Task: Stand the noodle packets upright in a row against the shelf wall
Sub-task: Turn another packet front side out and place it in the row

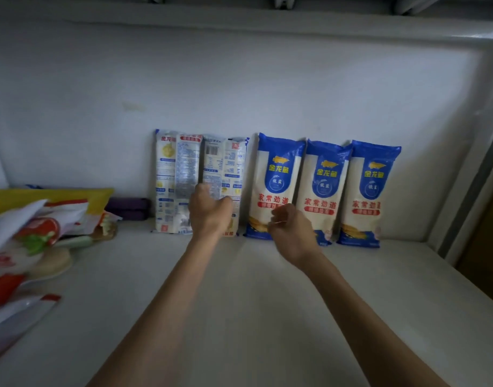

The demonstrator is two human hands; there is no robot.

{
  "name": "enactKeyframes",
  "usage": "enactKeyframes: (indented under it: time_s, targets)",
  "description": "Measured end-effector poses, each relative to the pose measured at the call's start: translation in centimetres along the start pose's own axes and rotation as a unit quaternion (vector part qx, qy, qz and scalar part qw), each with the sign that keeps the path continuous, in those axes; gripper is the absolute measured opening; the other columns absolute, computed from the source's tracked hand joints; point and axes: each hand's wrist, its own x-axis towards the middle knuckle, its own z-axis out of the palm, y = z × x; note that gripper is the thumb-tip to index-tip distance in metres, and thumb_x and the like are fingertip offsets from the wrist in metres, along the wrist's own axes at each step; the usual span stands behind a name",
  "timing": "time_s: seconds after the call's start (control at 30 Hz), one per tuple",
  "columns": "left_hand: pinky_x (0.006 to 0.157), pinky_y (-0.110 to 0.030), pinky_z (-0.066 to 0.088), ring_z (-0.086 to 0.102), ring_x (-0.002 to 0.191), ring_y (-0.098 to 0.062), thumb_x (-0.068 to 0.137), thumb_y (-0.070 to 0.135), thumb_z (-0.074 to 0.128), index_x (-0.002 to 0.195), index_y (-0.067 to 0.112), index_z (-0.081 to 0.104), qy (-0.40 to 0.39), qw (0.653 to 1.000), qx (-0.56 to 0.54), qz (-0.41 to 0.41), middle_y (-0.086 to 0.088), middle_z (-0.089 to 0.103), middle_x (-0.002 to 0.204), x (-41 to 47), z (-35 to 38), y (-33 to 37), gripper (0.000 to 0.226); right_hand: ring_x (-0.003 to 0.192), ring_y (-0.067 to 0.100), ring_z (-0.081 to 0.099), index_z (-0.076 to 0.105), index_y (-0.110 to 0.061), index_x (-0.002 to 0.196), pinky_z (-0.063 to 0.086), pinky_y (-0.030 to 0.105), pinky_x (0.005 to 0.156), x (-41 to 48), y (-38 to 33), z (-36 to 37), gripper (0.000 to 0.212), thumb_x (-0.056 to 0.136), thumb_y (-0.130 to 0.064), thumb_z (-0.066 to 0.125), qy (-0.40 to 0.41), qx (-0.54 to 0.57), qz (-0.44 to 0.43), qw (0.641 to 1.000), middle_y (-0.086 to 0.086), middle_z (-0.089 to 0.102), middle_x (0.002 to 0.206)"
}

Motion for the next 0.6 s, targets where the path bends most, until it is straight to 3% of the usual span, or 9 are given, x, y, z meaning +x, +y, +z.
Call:
enactKeyframes:
  time_s: [0.07, 0.13, 0.23, 0.33, 0.43, 0.5, 0.57, 0.6]
  targets:
    - [0.091, -0.043, 0.054, 0.058, 0.114, -0.022, 0.078, 0.017, 0.064, 0.129, 0.019, 0.048, -0.025, 0.999, 0.029, 0.0, 0.001, 0.056, 0.126, 1.1, -1.1, -0.8, 0.053, 0.113, 0.017, 0.056, 0.048, -0.012, 0.131, 0.05, 0.022, 0.078, 0.5, -1.6, 2.3, 0.043, 0.089, -0.006, 0.059, -0.017, 0.07, 0.0, 0.997, -0.001, 0.057, 0.124]
    - [0.084, -0.033, 0.054, 0.06, 0.11, -0.021, 0.078, 0.014, 0.065, 0.124, 0.018, 0.052, -0.042, 0.998, 0.039, -0.002, -0.001, 0.06, 0.124, 1.8, -1.3, -1.1, 0.048, 0.112, 0.017, 0.056, 0.045, -0.009, 0.134, 0.053, 0.021, 0.073, 1.6, -2.6, 4.2, 0.048, 0.089, -0.004, 0.059, -0.019, 0.132, 0.004, 0.991, -0.001, 0.055, 0.124]
    - [0.061, -0.017, 0.045, 0.065, 0.1, -0.018, 0.073, 0.016, 0.066, 0.116, 0.018, 0.059, -0.07, 0.997, 0.011, -0.008, 0.001, 0.065, 0.114, 2.2, -1.4, -1.1, 0.043, 0.108, 0.026, 0.063, 0.045, -0.01, 0.132, 0.057, 0.045, 0.086, 3.3, -3.6, 6.9, 0.055, 0.08, -0.009, 0.063, -0.018, 0.183, 0.029, 0.983, 0.006, 0.059, 0.124]
    - [0.056, -0.017, 0.041, 0.064, 0.094, -0.017, 0.075, 0.01, 0.062, 0.115, 0.012, 0.057, -0.096, 0.995, -0.021, -0.019, -0.001, 0.065, 0.107, 2.4, -1.9, -0.9, 0.04, 0.097, 0.031, 0.069, 0.05, -0.014, 0.125, 0.059, 0.052, 0.08, 4.4, -2.8, 8.9, 0.052, 0.074, -0.008, 0.059, -0.047, 0.213, 0.03, 0.975, 0.01, 0.067, 0.112]
    - [0.057, -0.02, 0.037, 0.053, 0.077, -0.004, 0.084, 0.005, 0.056, 0.106, 0.018, 0.045, -0.107, 0.99, -0.078, -0.04, 0.007, 0.055, 0.087, 3.3, -2.8, -0.3, 0.028, 0.099, 0.031, 0.068, 0.047, -0.014, 0.127, 0.059, 0.052, 0.077, 4.4, -2.2, 9.7, 0.054, 0.075, -0.003, 0.057, -0.067, 0.217, 0.013, 0.974, 0.01, 0.066, 0.114]
    - [0.069, -0.023, 0.046, 0.05, 0.077, -0.005, 0.085, 0.002, 0.054, 0.108, 0.021, 0.049, -0.118, 0.988, -0.087, -0.044, 0.009, 0.05, 0.085, 3.8, -3.3, -0.2, 0.03, 0.107, 0.028, 0.064, 0.042, -0.014, 0.126, 0.058, 0.052, 0.082, 4.4, -1.9, 9.7, 0.054, 0.075, -0.001, 0.058, -0.068, 0.226, 0.004, 0.972, 0.008, 0.062, 0.121]
    - [0.088, -0.036, 0.049, 0.051, 0.077, -0.012, 0.085, -0.001, 0.051, 0.085, 0.017, 0.053, -0.122, 0.988, -0.084, -0.051, 0.002, 0.049, 0.084, 4.3, -3.7, -0.3, 0.018, 0.113, 0.026, 0.061, 0.039, -0.018, 0.126, 0.057, 0.05, 0.087, 4.5, -1.8, 9.4, 0.056, 0.079, 0.005, 0.058, -0.067, 0.229, 0.008, 0.971, 0.007, 0.059, 0.125]
    - [0.089, -0.038, 0.048, 0.05, 0.077, -0.014, 0.086, -0.001, 0.049, 0.075, 0.02, 0.047, -0.127, 0.987, -0.083, -0.051, -0.001, 0.05, 0.085, 4.5, -3.9, -0.5, 0.024, 0.114, 0.026, 0.06, 0.038, -0.017, 0.13, 0.057, 0.049, 0.088, 4.6, -1.7, 9.3, 0.059, 0.081, 0.008, 0.057, -0.066, 0.225, 0.013, 0.972, 0.007, 0.058, 0.127]
